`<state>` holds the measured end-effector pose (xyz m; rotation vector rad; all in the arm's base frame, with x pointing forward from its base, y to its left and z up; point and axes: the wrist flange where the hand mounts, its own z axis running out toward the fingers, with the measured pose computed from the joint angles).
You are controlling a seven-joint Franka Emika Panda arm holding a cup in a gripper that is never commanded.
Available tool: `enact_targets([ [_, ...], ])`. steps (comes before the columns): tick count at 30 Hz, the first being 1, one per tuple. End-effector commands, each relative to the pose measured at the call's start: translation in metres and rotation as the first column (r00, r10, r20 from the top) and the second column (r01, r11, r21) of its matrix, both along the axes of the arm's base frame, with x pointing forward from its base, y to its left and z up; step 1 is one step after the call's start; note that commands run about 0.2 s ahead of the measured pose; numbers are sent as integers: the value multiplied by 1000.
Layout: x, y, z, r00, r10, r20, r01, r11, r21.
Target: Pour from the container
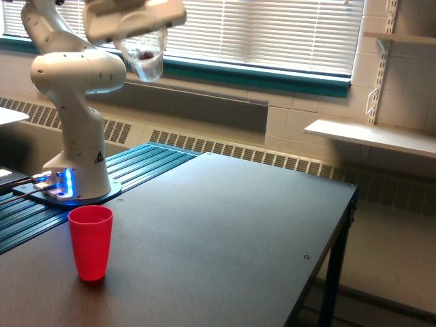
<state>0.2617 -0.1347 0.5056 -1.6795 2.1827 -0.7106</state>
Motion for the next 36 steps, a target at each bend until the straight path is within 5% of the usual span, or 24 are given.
enact_targets([
  [1, -4, -4, -49, 993, -120, -8, 120, 976, 181],
  [6, -7, -6, -70, 984, -178, -18, 177, 951, 252],
  [19, -7, -12, -87, 959, -258, -114, 282, 905, 319],
  [29, -13, -32, -107, 950, -286, -128, 313, 890, 333],
  [36, -9, -39, -123, 957, -253, -138, 286, 895, 342],
])
